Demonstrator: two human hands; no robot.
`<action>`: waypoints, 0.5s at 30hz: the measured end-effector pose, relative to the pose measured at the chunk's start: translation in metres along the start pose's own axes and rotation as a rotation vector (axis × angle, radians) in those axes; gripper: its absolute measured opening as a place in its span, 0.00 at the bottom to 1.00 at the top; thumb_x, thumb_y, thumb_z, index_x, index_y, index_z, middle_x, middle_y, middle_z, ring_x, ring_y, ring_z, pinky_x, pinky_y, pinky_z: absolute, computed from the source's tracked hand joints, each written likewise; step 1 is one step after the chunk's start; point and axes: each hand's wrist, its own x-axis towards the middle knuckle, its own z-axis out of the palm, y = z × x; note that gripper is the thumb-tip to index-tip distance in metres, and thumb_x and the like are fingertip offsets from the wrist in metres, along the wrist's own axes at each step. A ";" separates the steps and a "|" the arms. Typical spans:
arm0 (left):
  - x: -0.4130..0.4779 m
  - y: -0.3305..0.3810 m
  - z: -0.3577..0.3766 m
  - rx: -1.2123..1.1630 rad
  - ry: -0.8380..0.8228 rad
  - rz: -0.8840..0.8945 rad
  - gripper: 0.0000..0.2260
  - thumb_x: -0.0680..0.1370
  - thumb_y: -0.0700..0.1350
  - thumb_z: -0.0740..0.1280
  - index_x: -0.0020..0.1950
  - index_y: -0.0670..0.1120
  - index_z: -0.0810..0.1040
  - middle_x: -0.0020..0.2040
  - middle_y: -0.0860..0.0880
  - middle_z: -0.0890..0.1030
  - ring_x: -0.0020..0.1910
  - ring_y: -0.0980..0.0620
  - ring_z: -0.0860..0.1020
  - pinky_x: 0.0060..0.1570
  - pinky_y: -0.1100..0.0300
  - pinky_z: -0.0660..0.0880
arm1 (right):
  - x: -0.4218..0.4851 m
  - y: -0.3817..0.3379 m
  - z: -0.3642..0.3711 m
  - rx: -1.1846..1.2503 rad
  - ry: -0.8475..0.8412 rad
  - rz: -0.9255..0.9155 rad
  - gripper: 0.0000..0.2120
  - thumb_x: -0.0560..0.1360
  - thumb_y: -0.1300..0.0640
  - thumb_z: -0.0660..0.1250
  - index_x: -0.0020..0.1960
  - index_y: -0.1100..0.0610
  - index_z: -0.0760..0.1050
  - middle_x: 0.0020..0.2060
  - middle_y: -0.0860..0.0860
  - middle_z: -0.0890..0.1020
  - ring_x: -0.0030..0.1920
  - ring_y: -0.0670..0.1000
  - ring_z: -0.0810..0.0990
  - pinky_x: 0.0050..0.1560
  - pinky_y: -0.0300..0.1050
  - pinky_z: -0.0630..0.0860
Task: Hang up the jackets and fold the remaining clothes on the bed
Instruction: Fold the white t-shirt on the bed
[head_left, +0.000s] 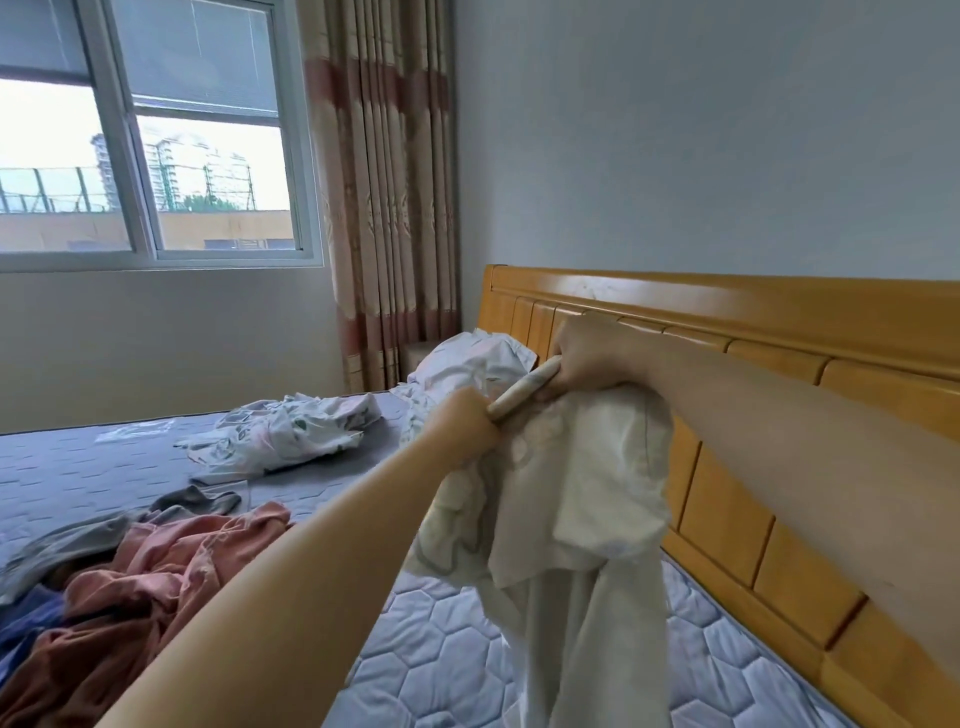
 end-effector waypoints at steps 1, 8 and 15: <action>0.002 -0.009 0.002 0.101 -0.029 0.004 0.08 0.73 0.39 0.62 0.34 0.43 0.68 0.35 0.49 0.72 0.37 0.50 0.72 0.35 0.61 0.66 | -0.003 0.003 -0.001 0.024 -0.013 -0.023 0.18 0.68 0.43 0.73 0.37 0.58 0.78 0.32 0.51 0.76 0.34 0.49 0.72 0.32 0.41 0.64; 0.004 -0.036 -0.020 0.379 0.226 0.027 0.13 0.75 0.38 0.61 0.57 0.46 0.78 0.55 0.46 0.80 0.56 0.43 0.78 0.51 0.53 0.74 | -0.020 0.029 0.018 0.008 -0.175 0.110 0.06 0.69 0.59 0.73 0.46 0.57 0.79 0.40 0.52 0.80 0.41 0.49 0.78 0.41 0.42 0.75; 0.003 -0.083 -0.047 0.602 -0.046 -0.016 0.11 0.74 0.44 0.66 0.55 0.48 0.79 0.51 0.50 0.79 0.55 0.47 0.78 0.52 0.54 0.76 | -0.026 0.079 0.039 0.097 -0.094 0.325 0.09 0.72 0.58 0.71 0.35 0.55 0.73 0.35 0.52 0.78 0.37 0.49 0.75 0.35 0.40 0.71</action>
